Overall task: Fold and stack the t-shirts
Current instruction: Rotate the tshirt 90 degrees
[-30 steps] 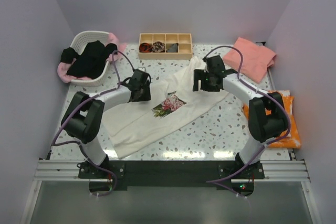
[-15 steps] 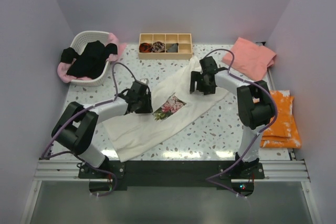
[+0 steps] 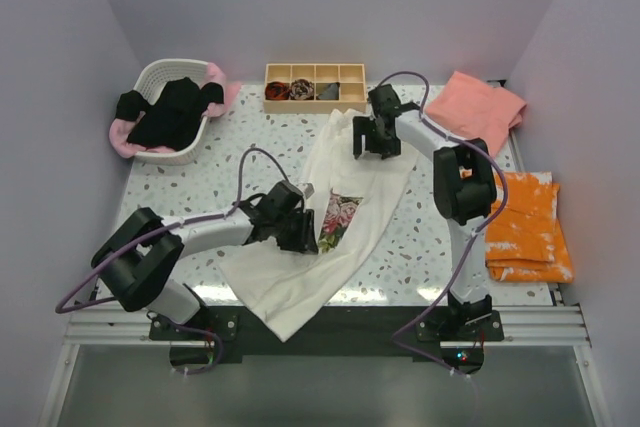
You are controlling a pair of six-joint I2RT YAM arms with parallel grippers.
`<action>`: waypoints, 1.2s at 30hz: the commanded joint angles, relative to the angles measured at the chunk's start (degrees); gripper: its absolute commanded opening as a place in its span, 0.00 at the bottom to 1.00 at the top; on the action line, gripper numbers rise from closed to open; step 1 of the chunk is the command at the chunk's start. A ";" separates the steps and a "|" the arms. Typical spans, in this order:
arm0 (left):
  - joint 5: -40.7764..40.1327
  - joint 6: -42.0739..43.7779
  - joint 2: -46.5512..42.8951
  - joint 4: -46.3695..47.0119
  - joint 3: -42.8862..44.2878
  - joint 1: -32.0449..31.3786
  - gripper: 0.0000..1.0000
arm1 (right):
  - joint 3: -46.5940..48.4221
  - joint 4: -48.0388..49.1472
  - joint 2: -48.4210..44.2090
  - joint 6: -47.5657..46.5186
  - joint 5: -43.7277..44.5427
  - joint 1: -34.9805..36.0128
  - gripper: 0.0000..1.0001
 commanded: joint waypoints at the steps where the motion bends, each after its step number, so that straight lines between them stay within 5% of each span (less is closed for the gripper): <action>1: 5.22 -1.72 0.31 -4.39 3.88 -4.25 0.43 | 8.53 -4.92 3.10 -4.15 -2.27 0.00 0.83; 10: 8.48 -2.34 0.84 -0.97 10.04 -5.48 0.43 | 26.12 -11.96 14.09 -8.64 -14.06 1.32 0.83; 17: -6.63 5.30 3.65 -10.19 25.66 -2.06 0.44 | 4.64 5.42 -5.92 -5.12 -9.13 -1.66 0.86; 26: -17.89 11.90 12.60 -17.49 45.08 5.24 0.48 | -10.41 3.94 -26.41 -6.96 -0.70 -4.83 0.87; 36: 2.57 19.81 36.86 -13.19 66.64 6.82 0.45 | -26.42 4.55 -43.11 -2.84 -3.50 -4.83 0.88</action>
